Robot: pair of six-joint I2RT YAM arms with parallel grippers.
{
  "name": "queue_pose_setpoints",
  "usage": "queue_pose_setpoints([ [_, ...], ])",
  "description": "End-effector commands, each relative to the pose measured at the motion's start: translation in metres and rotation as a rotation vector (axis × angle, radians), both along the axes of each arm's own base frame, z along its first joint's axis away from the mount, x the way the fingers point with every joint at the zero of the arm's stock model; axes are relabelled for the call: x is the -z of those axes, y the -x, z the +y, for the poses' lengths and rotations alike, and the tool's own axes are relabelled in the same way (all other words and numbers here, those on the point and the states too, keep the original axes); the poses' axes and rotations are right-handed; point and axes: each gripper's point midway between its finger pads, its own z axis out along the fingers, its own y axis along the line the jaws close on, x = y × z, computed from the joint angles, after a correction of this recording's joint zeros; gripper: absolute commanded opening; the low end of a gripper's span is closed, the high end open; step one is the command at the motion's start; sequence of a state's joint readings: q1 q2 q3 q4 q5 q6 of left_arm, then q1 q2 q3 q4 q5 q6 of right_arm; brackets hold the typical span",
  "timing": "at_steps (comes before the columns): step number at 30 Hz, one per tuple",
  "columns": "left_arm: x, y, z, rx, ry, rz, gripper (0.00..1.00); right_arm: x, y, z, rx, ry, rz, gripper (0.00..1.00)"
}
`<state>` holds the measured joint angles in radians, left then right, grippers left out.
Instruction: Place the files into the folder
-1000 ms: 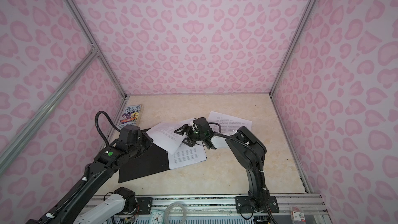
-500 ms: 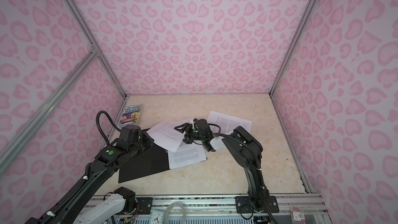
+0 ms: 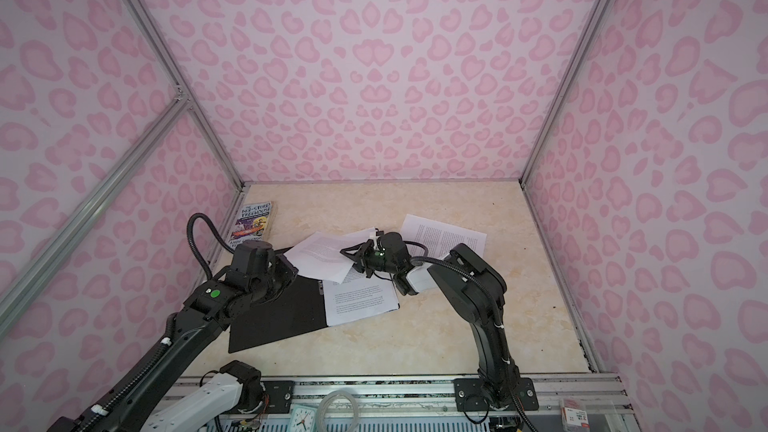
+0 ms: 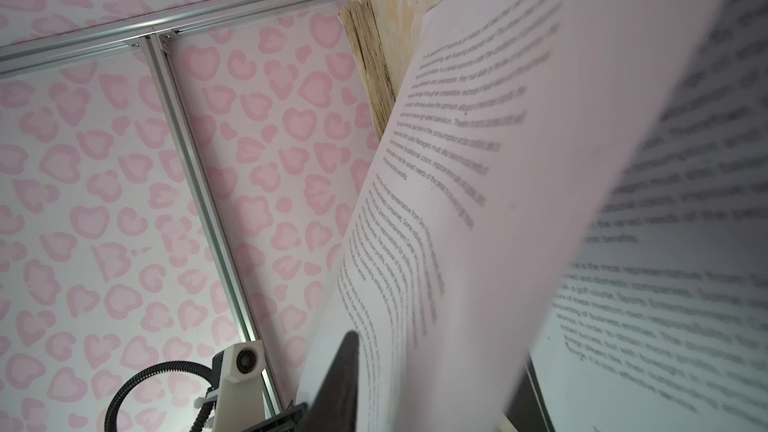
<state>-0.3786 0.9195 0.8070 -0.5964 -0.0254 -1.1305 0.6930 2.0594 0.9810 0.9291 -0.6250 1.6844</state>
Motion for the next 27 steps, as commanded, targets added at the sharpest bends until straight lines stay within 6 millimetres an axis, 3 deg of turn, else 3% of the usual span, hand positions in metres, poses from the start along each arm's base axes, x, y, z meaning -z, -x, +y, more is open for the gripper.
queue_pose_setpoints([
  [1,-0.011,-0.008,-0.001,0.009,-0.006,-0.045,0.07,-0.008,0.001,0.007,-0.046,-0.006,-0.044,0.0],
  [3,-0.017,-0.01,0.001,0.024,-0.04,-0.065,0.31,-0.015,0.001,0.011,-0.081,0.022,-0.077,0.0],
  [7,-0.033,-0.013,0.012,0.035,-0.139,-0.116,1.0,-0.024,0.0,0.011,-0.17,0.135,-0.14,0.0],
  [13,-0.055,0.002,0.052,-0.045,-0.323,-0.134,0.97,-0.021,0.008,-0.012,-0.313,0.307,-0.182,0.0],
  [16,-0.064,0.011,0.069,-0.084,-0.38,-0.154,0.97,-0.011,0.025,-0.026,-0.449,0.378,-0.201,0.0],
  [18,-0.069,0.013,0.074,-0.091,-0.393,-0.164,0.97,0.007,0.033,-0.044,-0.517,0.426,-0.178,0.0],
  [20,-0.072,0.013,0.073,-0.076,-0.397,-0.169,0.97,0.033,0.036,-0.074,-0.56,0.523,-0.15,0.0],
  [23,-0.073,0.007,0.063,-0.028,-0.374,-0.174,0.97,0.053,0.028,-0.104,-0.569,0.631,-0.169,0.0],
  [27,-0.071,-0.009,0.024,0.139,-0.279,-0.203,0.97,0.057,0.013,-0.113,-0.585,0.678,-0.216,0.0],
])
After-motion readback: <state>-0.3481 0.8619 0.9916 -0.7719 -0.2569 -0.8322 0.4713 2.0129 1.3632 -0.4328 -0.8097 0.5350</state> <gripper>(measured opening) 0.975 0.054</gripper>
